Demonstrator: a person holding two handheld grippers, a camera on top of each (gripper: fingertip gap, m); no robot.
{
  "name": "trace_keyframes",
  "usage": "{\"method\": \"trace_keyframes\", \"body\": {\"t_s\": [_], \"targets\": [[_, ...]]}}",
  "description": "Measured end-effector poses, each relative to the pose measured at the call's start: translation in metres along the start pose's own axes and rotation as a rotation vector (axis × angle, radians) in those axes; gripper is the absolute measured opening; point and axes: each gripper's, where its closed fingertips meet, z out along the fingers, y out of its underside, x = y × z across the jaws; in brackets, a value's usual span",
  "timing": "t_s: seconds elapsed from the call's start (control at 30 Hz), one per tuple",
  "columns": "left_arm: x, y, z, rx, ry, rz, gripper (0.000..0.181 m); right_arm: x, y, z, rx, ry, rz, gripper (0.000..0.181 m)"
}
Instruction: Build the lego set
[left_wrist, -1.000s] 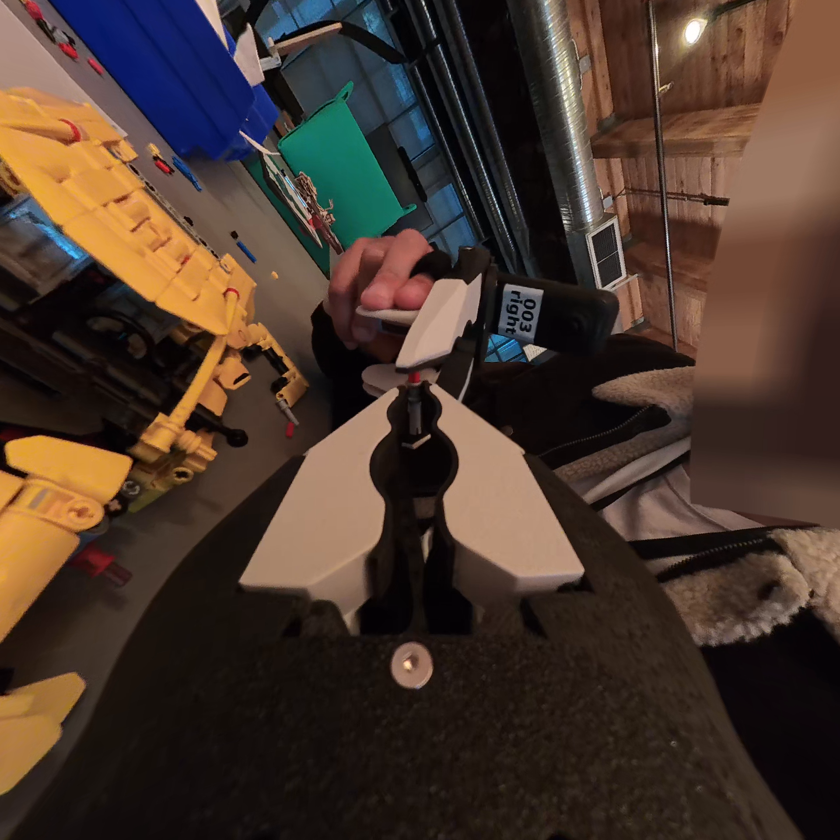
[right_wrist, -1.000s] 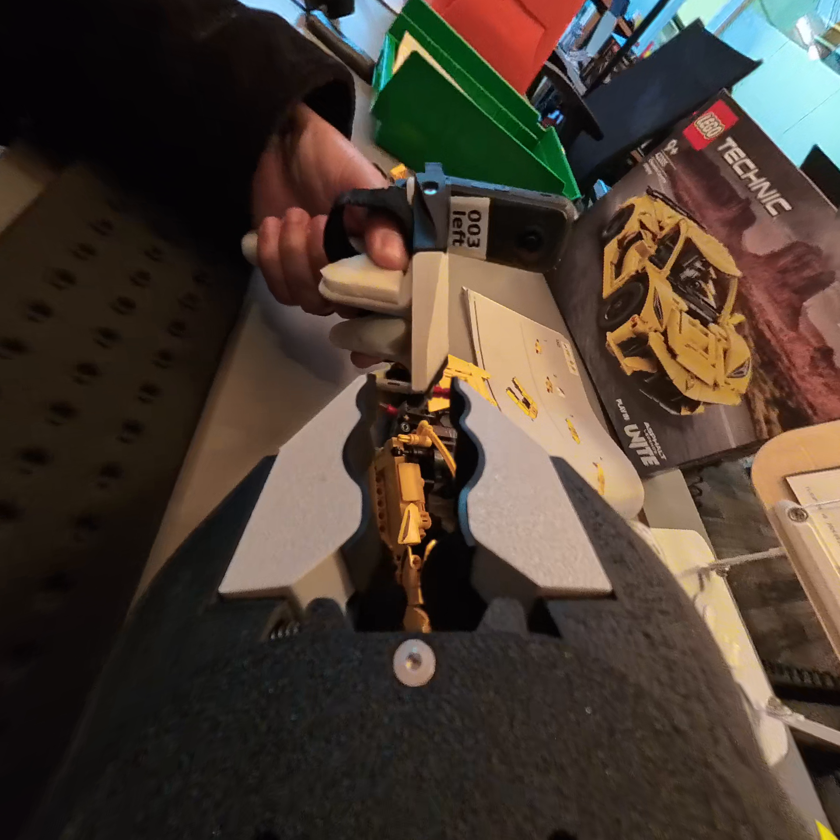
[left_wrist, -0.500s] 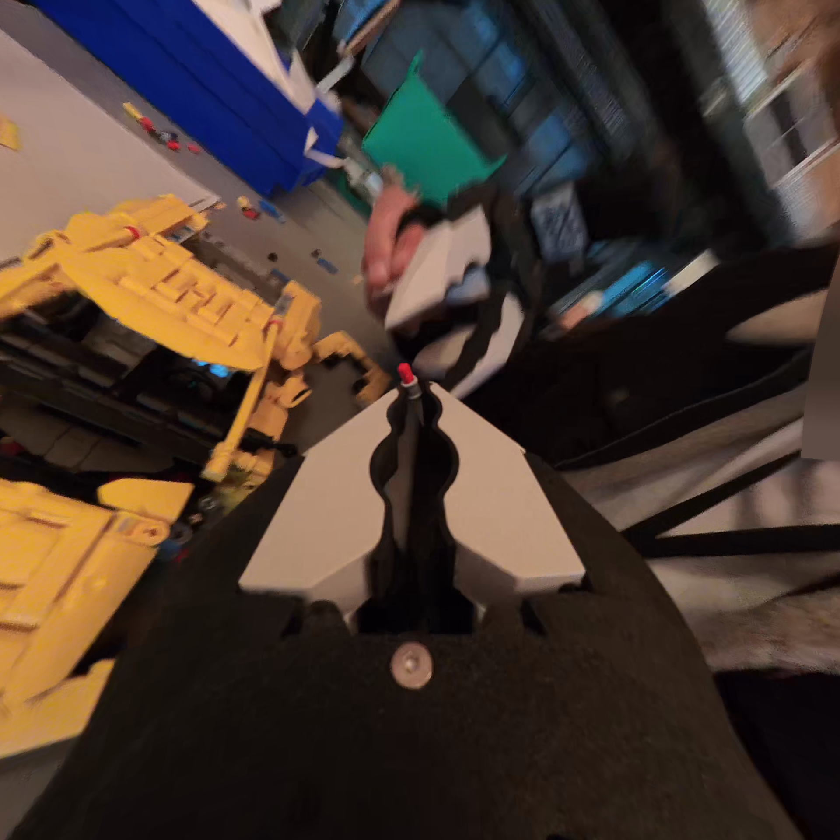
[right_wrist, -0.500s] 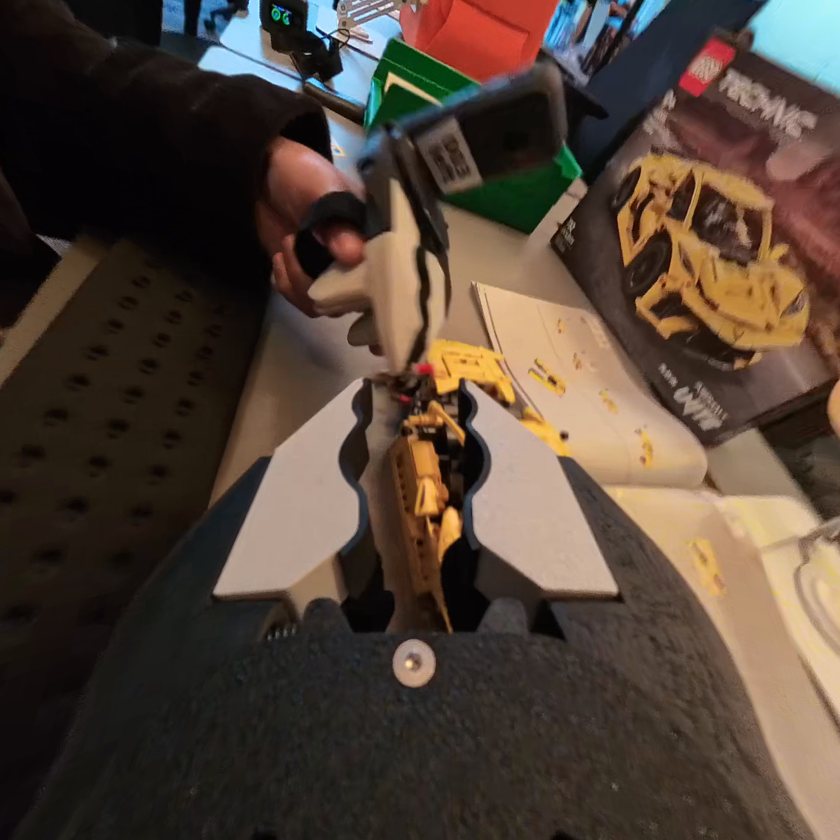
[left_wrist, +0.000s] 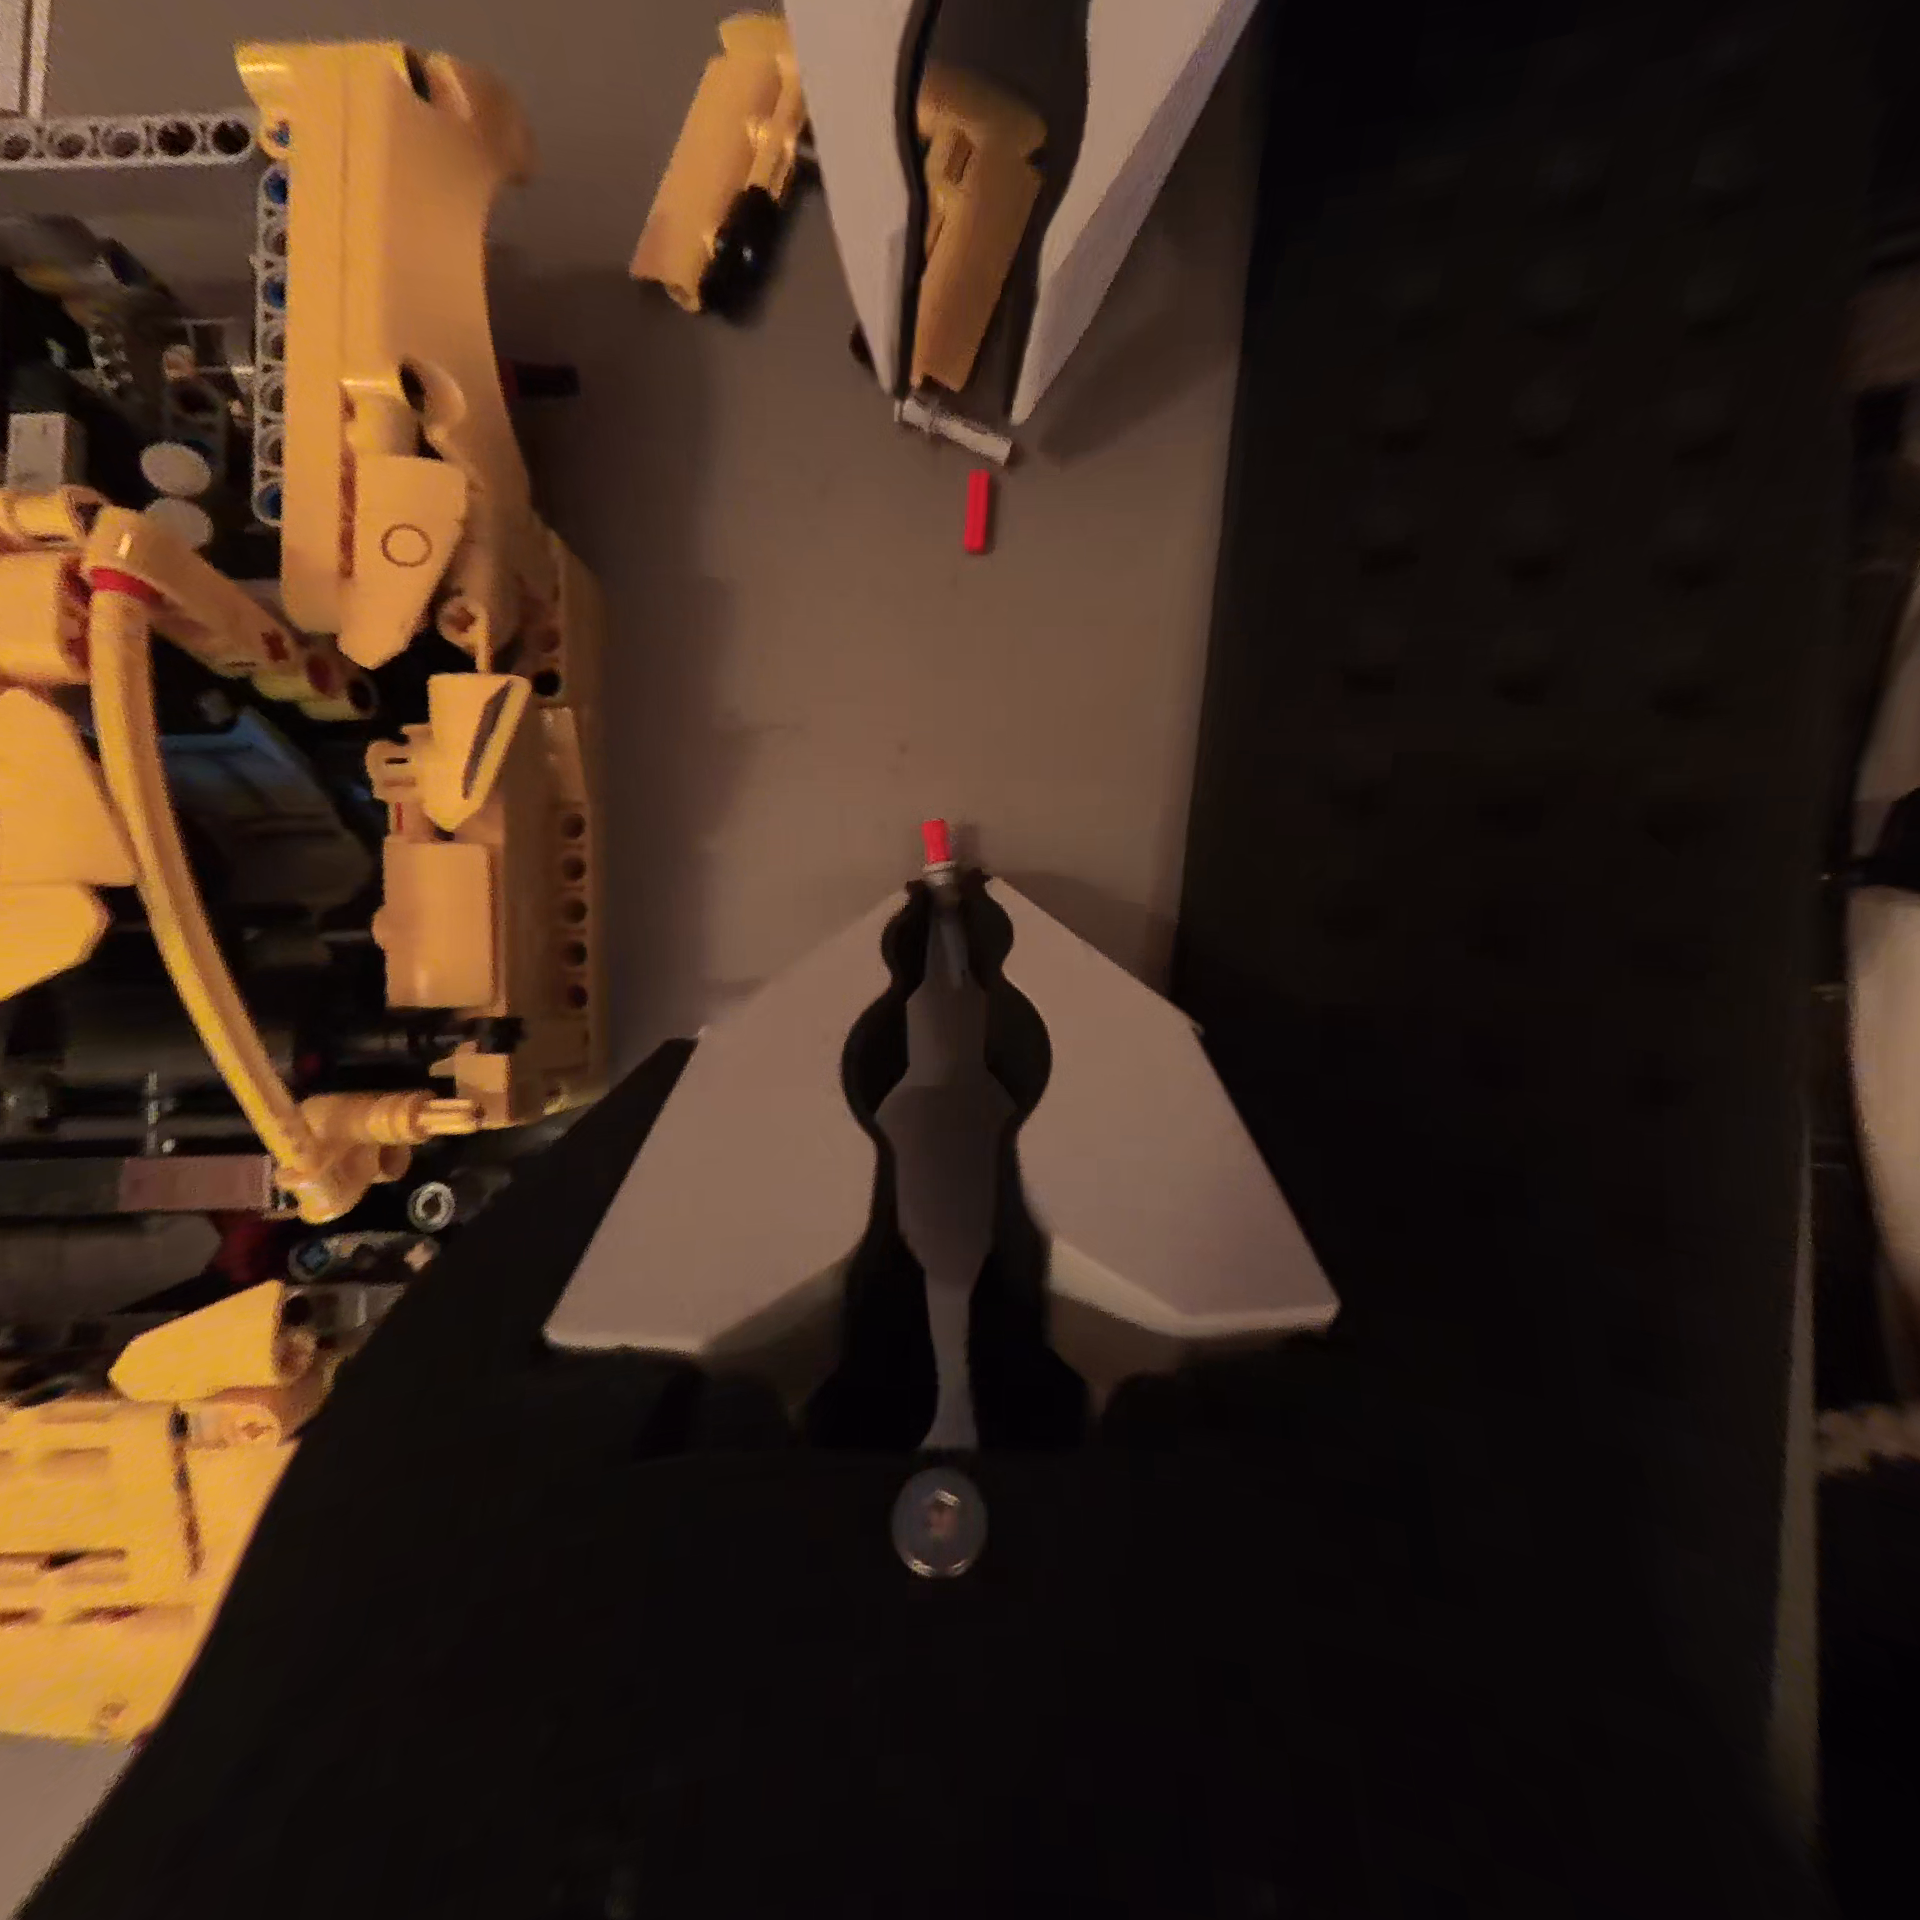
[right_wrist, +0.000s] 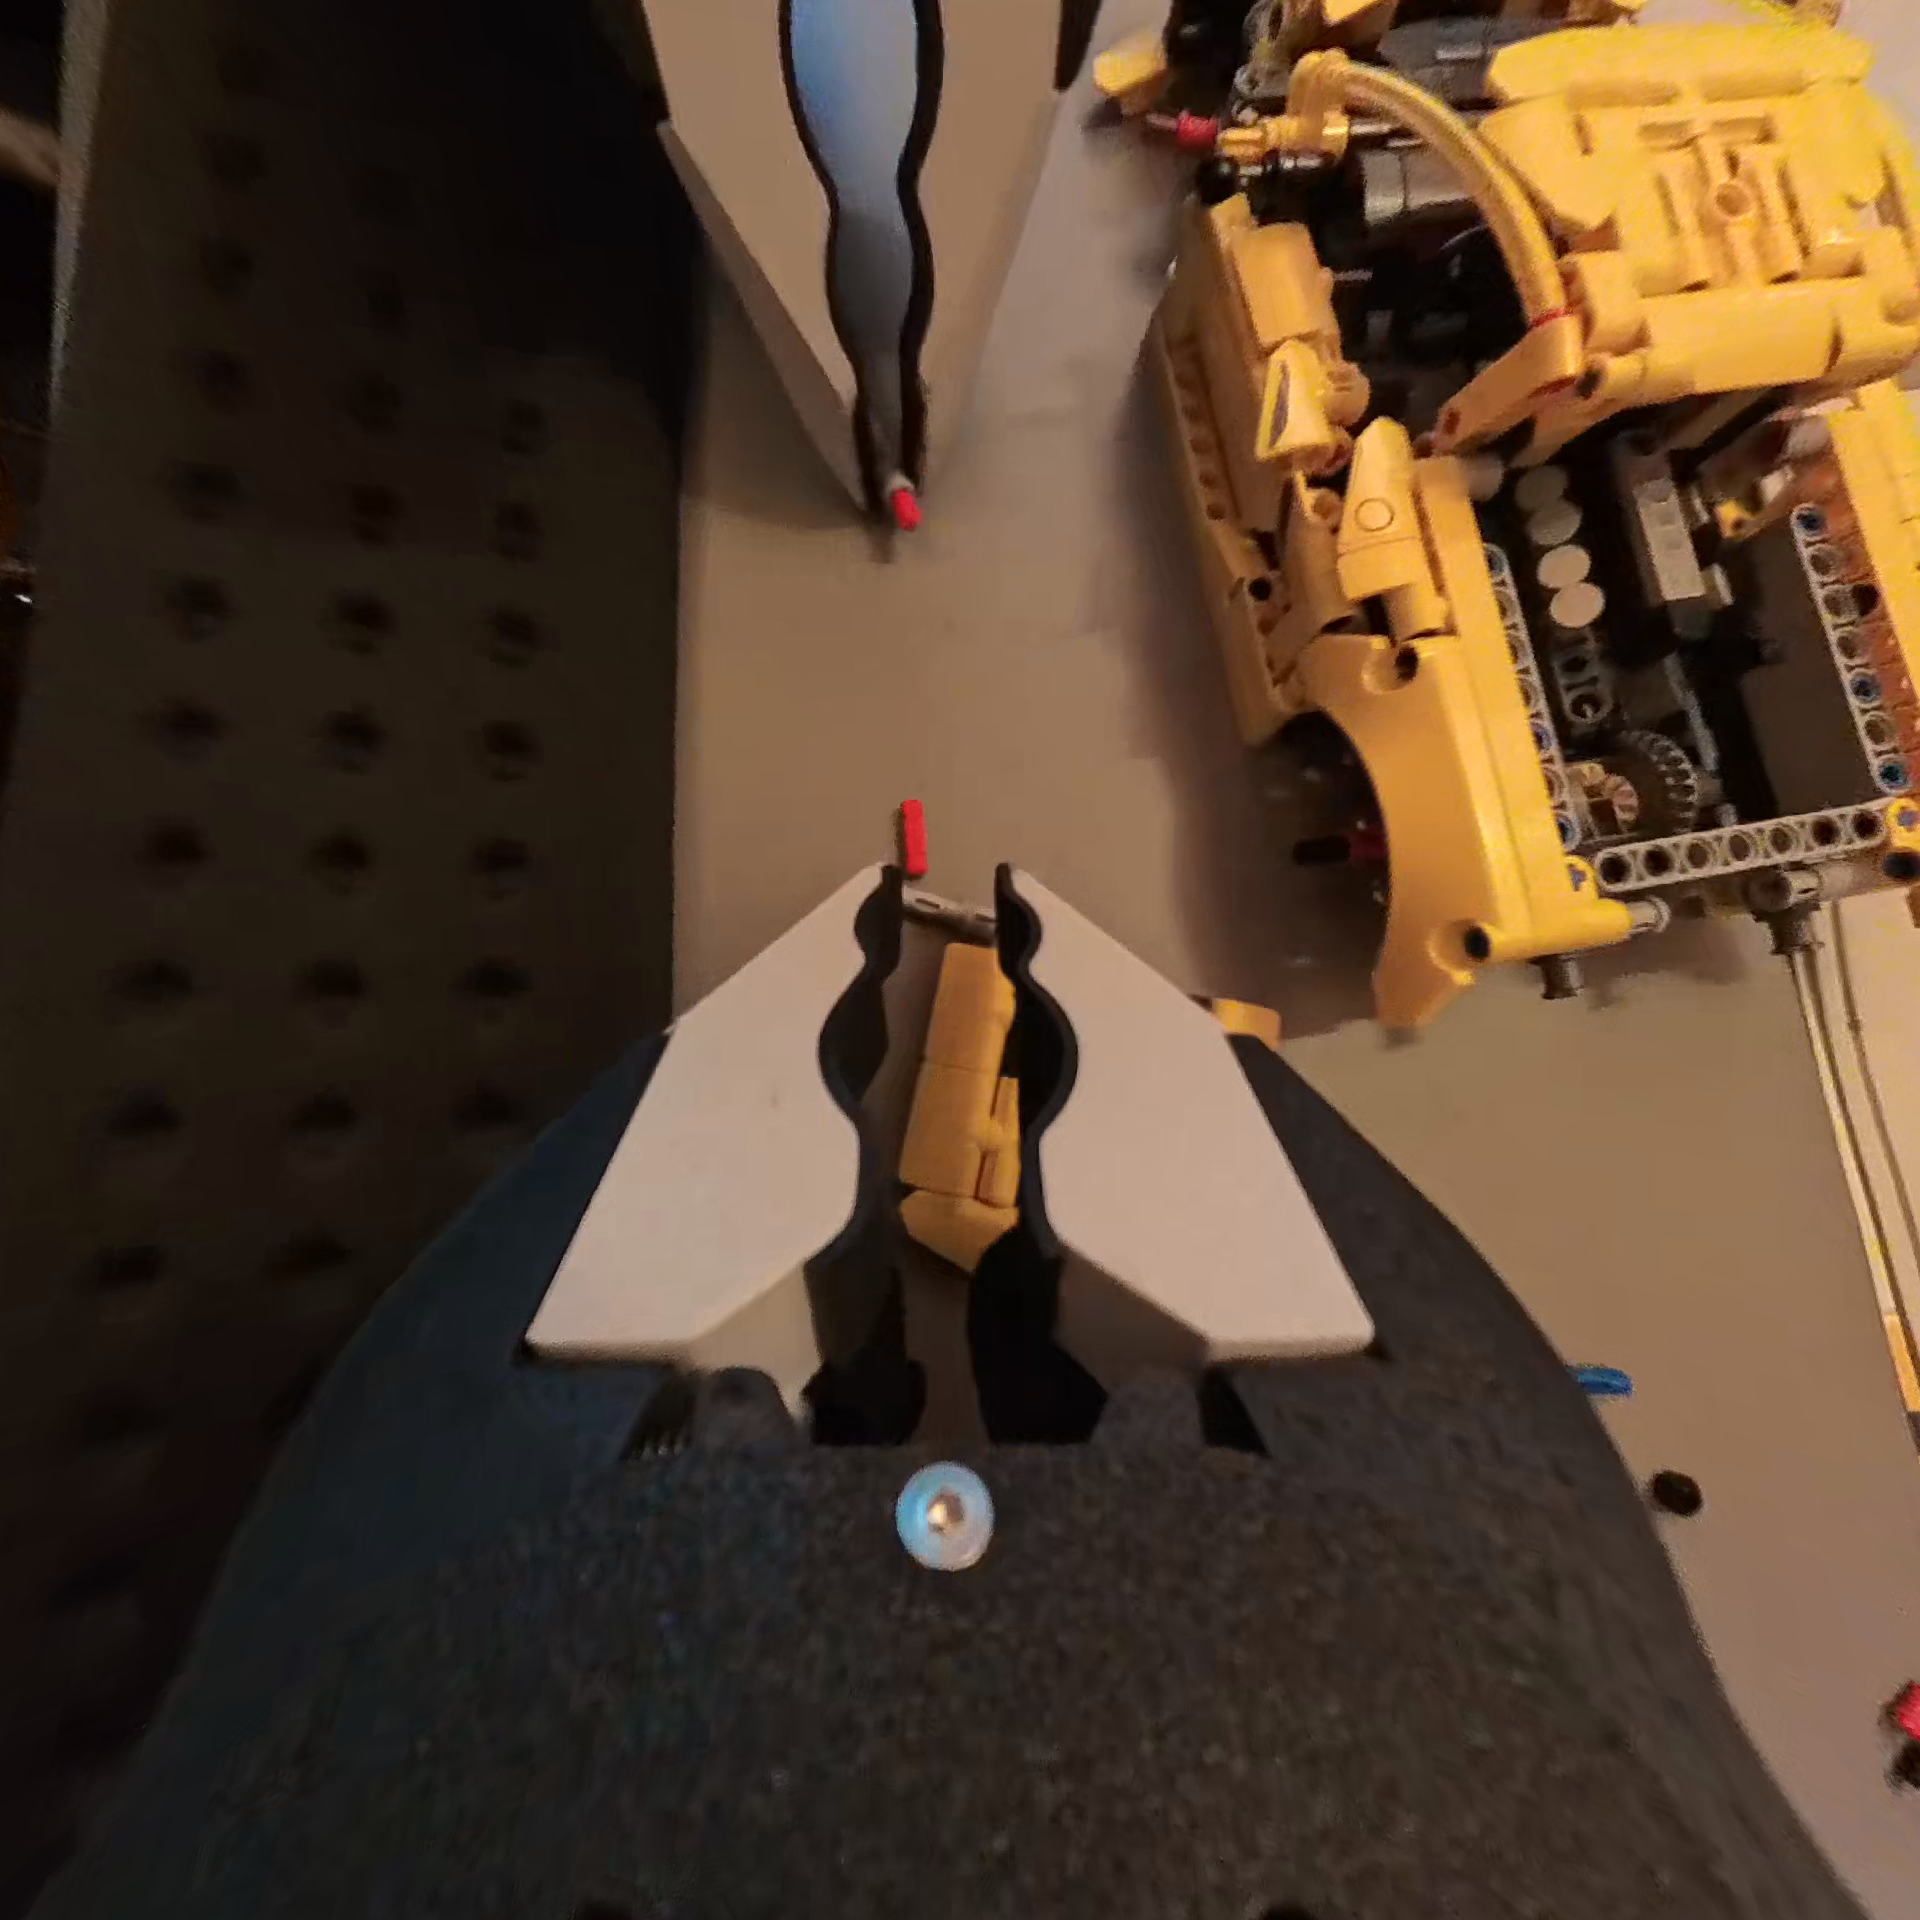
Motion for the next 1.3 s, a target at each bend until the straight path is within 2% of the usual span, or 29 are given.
{"method": "trace_keyframes", "body": {"t_s": [0.2, 0.33, 0.4, 0.5, 0.6, 0.73, 0.83, 0.9, 0.97, 1.17, 1.3], "targets": [[0.005, -0.006, 0.001, 0.063, 0.049, -0.033, 0.012, 0.003, 0.005, 0.002, -0.018, 0.009, -0.036, 0.026], [0.003, -0.018, -0.006, 0.157, 0.066, -0.083, 0.015, -0.001, 0.01, 0.006, -0.051, -0.023, -0.032, 0.027], [0.001, -0.024, -0.011, 0.202, 0.053, -0.092, 0.016, -0.006, 0.011, 0.008, -0.049, -0.044, -0.037, 0.011], [0.002, -0.032, -0.016, 0.262, 0.055, -0.1, 0.016, -0.001, 0.011, 0.007, -0.066, 0.019, -0.083, 0.009], [0.005, -0.042, -0.02, 0.315, 0.051, -0.085, 0.016, 0.002, 0.007, 0.004, -0.044, 0.009, -0.023, 0.009], [0.005, -0.061, -0.029, 0.405, -0.049, 0.016, 0.018, 0.011, -0.035, -0.013, 0.173, 0.006, 0.114, 0.009], [-0.003, -0.069, -0.034, 0.416, -0.236, 0.156, 0.02, 0.005, -0.064, -0.021, 0.32, -0.085, 0.206, 0.009], [-0.005, -0.073, -0.038, 0.428, -0.318, 0.219, 0.019, 0.0, -0.07, -0.019, 0.336, -0.145, 0.242, 0.009], [-0.004, -0.074, -0.039, 0.43, -0.338, 0.253, 0.019, -0.001, -0.07, -0.015, 0.327, -0.169, 0.27, 0.01], [0.002, -0.064, -0.022, 0.321, -0.389, 0.404, 0.019, -0.002, -0.066, -0.002, 0.264, -0.187, 0.297, 0.01], [-0.007, -0.063, -0.021, 0.272, -0.516, 0.496, 0.017, -0.003, -0.065, 0.0, 0.241, -0.195, 0.303, 0.01]]}}
